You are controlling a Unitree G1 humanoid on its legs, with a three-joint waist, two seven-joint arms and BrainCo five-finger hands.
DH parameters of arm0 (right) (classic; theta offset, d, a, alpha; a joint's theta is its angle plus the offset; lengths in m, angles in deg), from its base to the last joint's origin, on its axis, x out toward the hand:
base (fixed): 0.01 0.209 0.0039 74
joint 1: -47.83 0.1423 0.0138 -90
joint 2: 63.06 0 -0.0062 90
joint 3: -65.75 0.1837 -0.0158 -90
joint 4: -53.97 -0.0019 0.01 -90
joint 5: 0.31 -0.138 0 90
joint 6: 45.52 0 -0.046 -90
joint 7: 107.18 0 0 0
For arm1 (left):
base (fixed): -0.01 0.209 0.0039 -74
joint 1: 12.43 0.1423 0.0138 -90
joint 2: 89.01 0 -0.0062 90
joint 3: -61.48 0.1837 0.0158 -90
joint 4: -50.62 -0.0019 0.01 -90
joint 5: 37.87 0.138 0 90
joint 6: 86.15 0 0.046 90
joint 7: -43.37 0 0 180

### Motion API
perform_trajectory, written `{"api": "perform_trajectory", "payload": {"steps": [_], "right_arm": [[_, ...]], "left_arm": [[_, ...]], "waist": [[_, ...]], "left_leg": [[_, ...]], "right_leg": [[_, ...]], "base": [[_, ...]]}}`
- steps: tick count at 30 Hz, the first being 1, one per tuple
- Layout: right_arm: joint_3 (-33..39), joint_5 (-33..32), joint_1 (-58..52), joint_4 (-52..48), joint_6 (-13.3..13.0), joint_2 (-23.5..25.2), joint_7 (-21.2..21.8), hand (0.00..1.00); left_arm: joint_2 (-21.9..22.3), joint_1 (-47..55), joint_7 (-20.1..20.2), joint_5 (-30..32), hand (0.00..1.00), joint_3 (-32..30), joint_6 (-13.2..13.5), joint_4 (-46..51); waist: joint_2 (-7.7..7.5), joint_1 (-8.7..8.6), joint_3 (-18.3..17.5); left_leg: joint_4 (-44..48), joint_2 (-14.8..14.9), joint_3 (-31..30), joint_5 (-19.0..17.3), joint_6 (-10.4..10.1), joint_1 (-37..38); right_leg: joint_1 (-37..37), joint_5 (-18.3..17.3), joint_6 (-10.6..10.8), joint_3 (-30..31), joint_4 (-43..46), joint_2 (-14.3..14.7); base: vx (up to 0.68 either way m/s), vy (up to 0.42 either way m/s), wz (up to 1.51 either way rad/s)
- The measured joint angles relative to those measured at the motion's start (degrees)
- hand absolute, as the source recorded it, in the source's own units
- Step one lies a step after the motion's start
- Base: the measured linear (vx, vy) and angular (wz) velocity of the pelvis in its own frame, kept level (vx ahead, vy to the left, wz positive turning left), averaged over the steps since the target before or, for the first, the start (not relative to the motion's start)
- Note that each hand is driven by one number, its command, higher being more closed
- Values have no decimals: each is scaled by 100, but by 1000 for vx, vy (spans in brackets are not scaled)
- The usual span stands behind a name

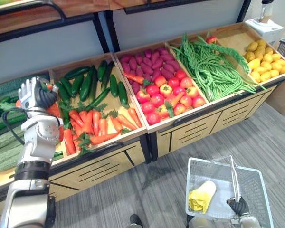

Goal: Pick vegetable in the basket

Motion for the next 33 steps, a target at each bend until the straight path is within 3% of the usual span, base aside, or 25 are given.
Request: {"api": "perform_trajectory", "payload": {"steps": [6,15,23,33], "right_arm": [[-7,520,92,-234,-28,-619,223,100],[-732,584,465,-1233,-241,-1652,1355,100],[-1417,699,950,-1553,-328,-2126,2044,100],[-2264,779,1312,-2204,-403,-2275,2746,100]], "left_arm": [[-264,39,-2,-11,100,483,463,414],[-418,56,-3,-221,100,1228,989,1019],[-321,338,-46,-221,100,1783,1174,1575],[437,314,4,-221,100,2849,1279,1916]], "waist": [[-76,7,-226],[-444,-36,-505],[-514,-144,-613],[-673,-192,-942]], "left_leg": [[-19,1,163,-5,-7,42],[-27,26,540,-7,-11,227],[-30,10,818,-16,-24,343],[-28,110,1309,-157,-219,660]], "right_leg": [[19,145,36,193,-176,34],[-9,355,6,564,-278,118],[-111,312,19,803,-252,136],[-120,313,22,836,-241,170]], "base": [[8,-3,-13],[-26,-10,-22],[-40,-4,-18],[24,4,-25]]}}
